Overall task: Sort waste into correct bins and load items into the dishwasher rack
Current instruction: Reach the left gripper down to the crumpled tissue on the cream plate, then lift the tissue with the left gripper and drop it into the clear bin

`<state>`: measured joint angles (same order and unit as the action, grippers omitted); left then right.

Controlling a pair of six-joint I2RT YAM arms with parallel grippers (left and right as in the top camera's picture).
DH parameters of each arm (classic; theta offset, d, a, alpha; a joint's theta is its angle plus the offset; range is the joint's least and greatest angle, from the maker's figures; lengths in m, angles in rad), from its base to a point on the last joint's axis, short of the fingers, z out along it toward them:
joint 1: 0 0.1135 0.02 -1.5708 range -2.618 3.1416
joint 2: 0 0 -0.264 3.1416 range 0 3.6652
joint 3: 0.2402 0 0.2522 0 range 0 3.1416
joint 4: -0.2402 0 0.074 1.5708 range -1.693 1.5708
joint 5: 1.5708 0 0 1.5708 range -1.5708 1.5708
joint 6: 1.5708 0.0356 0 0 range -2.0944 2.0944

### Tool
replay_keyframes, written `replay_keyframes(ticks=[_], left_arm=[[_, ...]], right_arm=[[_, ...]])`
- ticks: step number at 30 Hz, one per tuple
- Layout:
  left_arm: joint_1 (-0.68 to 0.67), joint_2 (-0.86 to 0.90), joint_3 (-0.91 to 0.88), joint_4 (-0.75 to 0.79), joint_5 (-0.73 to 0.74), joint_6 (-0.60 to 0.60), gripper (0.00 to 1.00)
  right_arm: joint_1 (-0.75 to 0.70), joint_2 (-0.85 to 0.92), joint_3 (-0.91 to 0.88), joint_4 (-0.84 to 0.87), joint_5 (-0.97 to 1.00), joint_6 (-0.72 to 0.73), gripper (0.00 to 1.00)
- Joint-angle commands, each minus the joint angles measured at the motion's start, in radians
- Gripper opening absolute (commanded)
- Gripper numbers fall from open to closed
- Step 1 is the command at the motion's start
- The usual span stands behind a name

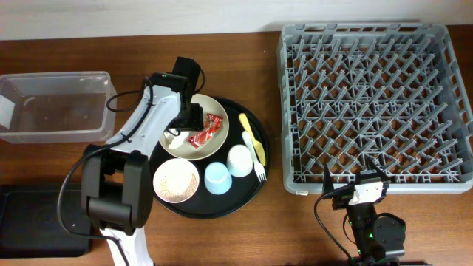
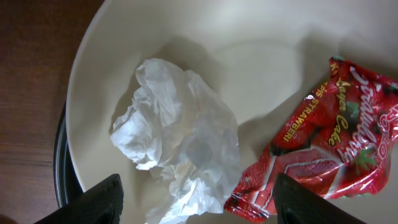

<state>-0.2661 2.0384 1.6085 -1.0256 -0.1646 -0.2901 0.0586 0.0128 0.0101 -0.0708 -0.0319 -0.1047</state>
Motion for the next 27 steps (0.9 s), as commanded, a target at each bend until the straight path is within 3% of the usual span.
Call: replay_keyframes(ticks=[1, 3, 10, 13, 17, 24, 27], left_arm=[[0.007, 0.023, -0.012, 0.023, -0.016, -0.012, 0.75], [0.007, 0.023, -0.016, 0.023, -0.016, -0.012, 0.69], [0.007, 0.024, -0.086, 0.099, -0.025, -0.012, 0.68], [0.007, 0.024, -0.086, 0.106, -0.027, -0.012, 0.52], [0.007, 0.024, -0.088, 0.117, -0.028, -0.012, 0.46], [0.007, 0.024, -0.088, 0.118, -0.027, -0.011, 0.10], [0.007, 0.024, -0.088, 0.121, -0.029, -0.011, 0.01]], right_arm=[[-0.006, -0.005, -0.005, -0.005, -0.010, 0.007, 0.98], [-0.006, -0.005, -0.005, -0.005, -0.010, 0.007, 0.98], [-0.006, -0.005, -0.005, -0.005, -0.010, 0.007, 0.98], [-0.006, -0.005, -0.005, -0.005, -0.009, 0.007, 0.98], [-0.006, -0.005, -0.005, -0.005, -0.010, 0.007, 0.98], [-0.006, -0.005, -0.005, -0.005, -0.009, 0.007, 0.98], [-0.006, -0.005, -0.005, -0.005, -0.009, 0.007, 0.98]])
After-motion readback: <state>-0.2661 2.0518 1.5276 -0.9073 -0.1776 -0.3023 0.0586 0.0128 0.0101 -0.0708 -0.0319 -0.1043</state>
